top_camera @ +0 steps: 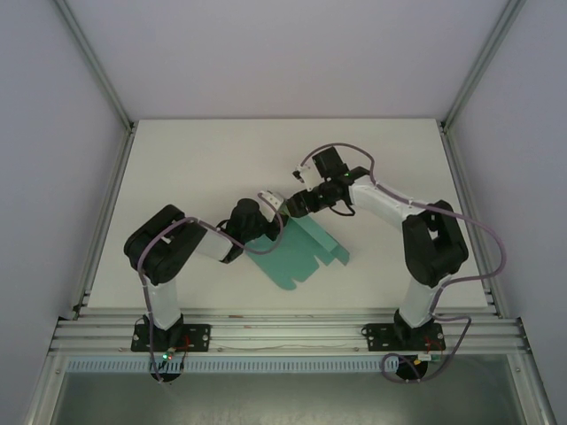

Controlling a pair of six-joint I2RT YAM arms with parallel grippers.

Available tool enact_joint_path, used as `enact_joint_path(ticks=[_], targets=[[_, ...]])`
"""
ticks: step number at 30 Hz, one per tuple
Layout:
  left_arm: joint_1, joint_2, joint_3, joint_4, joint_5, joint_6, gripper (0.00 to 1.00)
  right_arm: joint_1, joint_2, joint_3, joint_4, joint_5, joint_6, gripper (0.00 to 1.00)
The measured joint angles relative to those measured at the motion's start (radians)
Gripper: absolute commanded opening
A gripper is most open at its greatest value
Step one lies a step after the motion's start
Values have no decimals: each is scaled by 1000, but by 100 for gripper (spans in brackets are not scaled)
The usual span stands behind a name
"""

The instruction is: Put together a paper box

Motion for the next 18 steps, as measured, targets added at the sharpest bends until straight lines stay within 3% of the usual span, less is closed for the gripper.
enact_joint_path(ticks=[5,9,13,14,15,16,18], targets=[[0,21,49,-25,-8,-17,29,-18,13,16,-4,-18,-11,61],[0,37,90,-46,7,-21,30,-43,23,25,-11,-48,-19,61],[1,53,113,-56,19,-21,26,-56,39,46,-34,-66,-33,59],[2,60,123,-61,24,-22,21,-60,42,50,-35,-70,-35,59],[4,69,136,-65,32,-19,6,-65,45,54,-37,-74,-38,59],[7,77,150,-72,33,-18,0,-68,47,57,-39,-77,-39,59],[9,89,171,-82,37,-22,0,-76,51,65,-37,-77,-41,62]])
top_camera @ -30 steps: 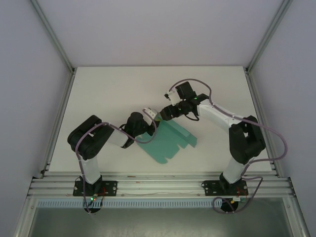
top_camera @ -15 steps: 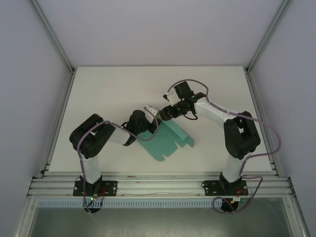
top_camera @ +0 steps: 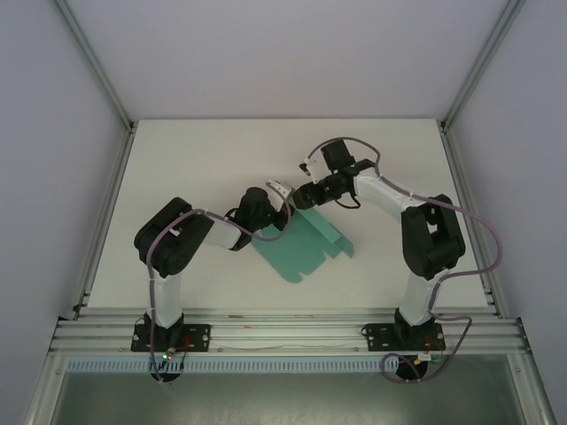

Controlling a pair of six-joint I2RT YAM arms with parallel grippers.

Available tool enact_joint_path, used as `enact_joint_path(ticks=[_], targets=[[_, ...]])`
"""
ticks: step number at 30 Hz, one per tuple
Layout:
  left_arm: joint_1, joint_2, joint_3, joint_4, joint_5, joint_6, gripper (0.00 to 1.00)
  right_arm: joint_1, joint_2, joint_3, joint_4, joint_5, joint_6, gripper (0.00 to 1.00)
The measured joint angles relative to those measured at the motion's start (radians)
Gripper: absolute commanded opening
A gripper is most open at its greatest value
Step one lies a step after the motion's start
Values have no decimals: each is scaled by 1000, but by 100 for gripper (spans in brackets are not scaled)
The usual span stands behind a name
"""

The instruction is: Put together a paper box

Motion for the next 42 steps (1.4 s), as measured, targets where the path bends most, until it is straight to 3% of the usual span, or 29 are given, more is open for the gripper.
enact_joint_path(ticks=[7,13,19,25,30,34,42], targets=[[1,-16,-23,5,-35,-97,0,-7,-57,-45,23,37,37,73],[62,-129,-74,-43,-41,-242,0,-56,-378,-231,30,79,48,82],[127,-218,-75,-121,43,-357,0,-63,-678,-393,64,81,-1,82],[130,-259,-57,-235,96,-425,0,-59,-674,-475,123,60,-6,77],[124,-275,-47,-304,139,-418,0,-40,-672,-490,214,82,9,55],[109,-275,-26,-370,134,-405,0,-34,-672,-491,271,90,13,51],[98,-269,-7,-445,89,-373,0,-7,-626,-555,340,106,8,16]])
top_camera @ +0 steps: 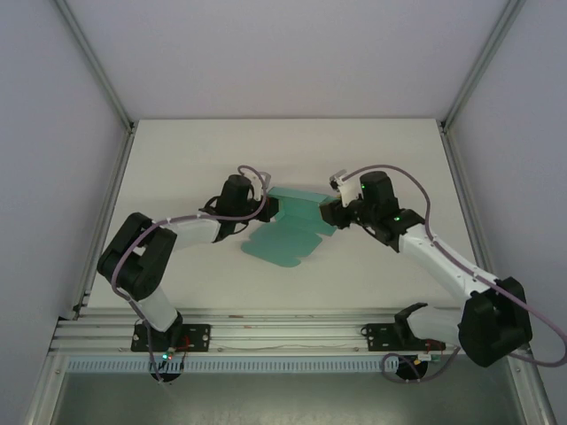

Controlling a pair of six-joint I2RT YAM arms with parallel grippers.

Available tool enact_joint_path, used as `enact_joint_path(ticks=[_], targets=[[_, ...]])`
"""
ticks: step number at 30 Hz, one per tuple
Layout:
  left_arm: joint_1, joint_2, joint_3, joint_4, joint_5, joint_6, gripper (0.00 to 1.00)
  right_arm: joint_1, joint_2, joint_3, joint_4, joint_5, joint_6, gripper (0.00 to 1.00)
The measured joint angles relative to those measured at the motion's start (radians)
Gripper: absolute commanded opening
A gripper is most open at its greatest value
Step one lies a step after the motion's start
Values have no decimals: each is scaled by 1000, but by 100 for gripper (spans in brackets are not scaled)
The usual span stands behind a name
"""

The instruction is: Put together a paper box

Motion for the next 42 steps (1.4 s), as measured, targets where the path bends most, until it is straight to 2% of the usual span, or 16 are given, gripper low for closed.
enact_joint_path(ticks=[3,9,13,15,18,25,27,31,32,35,36,40,42], targets=[[0,20,2,-19,-31,10,0,17,29,-11,22,13,-3,0],[2,90,21,-26,-42,10,1,35,77,-44,77,34,-9,0],[9,109,39,-16,-52,11,8,36,99,-44,116,45,-21,0],[10,112,39,-10,-53,12,9,36,103,-44,124,46,-34,0],[12,117,38,8,-53,23,16,36,107,-44,129,47,-51,0],[15,150,34,79,-45,34,19,37,113,-39,127,42,-67,0],[19,154,33,93,-37,33,26,37,114,-37,127,40,-69,0],[21,174,33,119,-25,27,30,37,122,-26,118,34,-70,0],[23,181,33,131,-18,25,28,37,125,-21,113,34,-70,0],[27,190,34,151,-7,14,4,37,135,-9,108,35,-70,0],[30,193,34,151,-8,13,0,35,138,-4,105,39,-70,0],[30,208,52,158,-28,14,0,34,144,3,105,46,-69,0],[15,206,54,151,-78,10,0,34,145,4,105,50,-65,0]])
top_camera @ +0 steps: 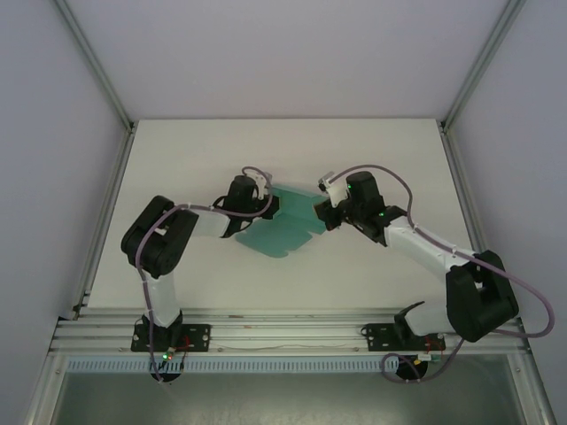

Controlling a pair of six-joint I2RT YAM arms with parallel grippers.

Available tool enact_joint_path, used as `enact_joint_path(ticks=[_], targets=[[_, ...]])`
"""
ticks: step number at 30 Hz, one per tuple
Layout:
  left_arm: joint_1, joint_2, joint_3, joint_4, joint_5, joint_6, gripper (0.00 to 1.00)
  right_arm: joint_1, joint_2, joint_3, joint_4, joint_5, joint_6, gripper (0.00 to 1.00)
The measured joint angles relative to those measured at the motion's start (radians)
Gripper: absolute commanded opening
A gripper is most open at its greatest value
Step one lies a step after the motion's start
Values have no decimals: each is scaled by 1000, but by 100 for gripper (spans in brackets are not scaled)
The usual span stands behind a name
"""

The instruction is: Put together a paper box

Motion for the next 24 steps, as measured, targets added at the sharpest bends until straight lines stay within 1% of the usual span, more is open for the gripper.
enact_joint_path(ticks=[3,6,11,15,19,20,21,24], targets=[[-47,-18,19,-66,-146,-8,0,2,-5,-1,0,19,16,0],[-101,-23,63,-156,-278,-32,0,24,-32,-15,-3,64,35,0],[-158,-39,103,-246,-434,-90,0,72,-84,-29,-16,149,64,0],[-180,-45,131,-281,-502,-101,0,79,-112,-48,4,182,79,0],[-182,-64,131,-290,-509,-85,0,80,-117,-50,15,193,79,0],[-180,-78,121,-288,-509,-78,7,82,-118,-50,19,194,79,0],[-178,-97,103,-283,-509,-71,18,84,-120,-50,23,193,79,0],[-166,-171,32,-256,-517,-34,39,97,-137,-50,27,177,77,0]])
